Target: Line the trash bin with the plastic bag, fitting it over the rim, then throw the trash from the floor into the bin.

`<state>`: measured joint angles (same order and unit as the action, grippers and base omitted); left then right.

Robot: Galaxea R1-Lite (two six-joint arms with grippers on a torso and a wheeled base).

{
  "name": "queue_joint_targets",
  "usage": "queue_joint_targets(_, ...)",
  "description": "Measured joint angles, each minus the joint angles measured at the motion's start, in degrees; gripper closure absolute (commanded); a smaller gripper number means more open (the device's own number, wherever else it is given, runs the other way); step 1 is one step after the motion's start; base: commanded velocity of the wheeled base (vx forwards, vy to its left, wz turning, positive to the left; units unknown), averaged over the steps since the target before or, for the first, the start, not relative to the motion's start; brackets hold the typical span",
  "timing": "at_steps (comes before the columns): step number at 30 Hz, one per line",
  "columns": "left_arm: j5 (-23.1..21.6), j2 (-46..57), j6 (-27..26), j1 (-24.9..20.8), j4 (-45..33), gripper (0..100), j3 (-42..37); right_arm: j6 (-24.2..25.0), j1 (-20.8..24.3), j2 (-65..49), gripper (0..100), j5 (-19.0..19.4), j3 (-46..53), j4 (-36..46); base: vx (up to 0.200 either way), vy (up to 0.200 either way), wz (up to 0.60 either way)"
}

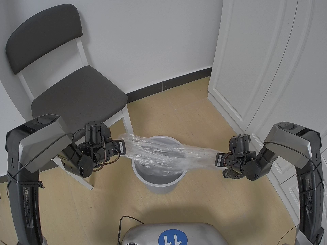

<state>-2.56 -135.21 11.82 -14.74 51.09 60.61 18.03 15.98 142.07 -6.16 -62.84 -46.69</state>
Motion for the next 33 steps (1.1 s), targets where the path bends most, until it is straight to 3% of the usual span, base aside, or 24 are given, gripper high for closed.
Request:
queue_joint_targets(17,0.0,-2.15,-2.68,-0.15,-6.34,100,-0.41,-0.38,5.42,-7.31,100,-2.35,4.28,2.07,0.0,0.0,0.0)
queue_joint_targets(24,0.0,-0.16,-4.8,0.2,-13.19,100,-1.96,-2.71,5.77,-10.37,100,-2.35,5.85,9.22,0.0,0.0,0.0)
queue_joint_targets(33,-0.01,5.44,-8.98,0.28,-14.56,100,-5.99,-6.07,5.75,-15.95,100,-2.38,8.52,15.17,0.0,0.0,0.0)
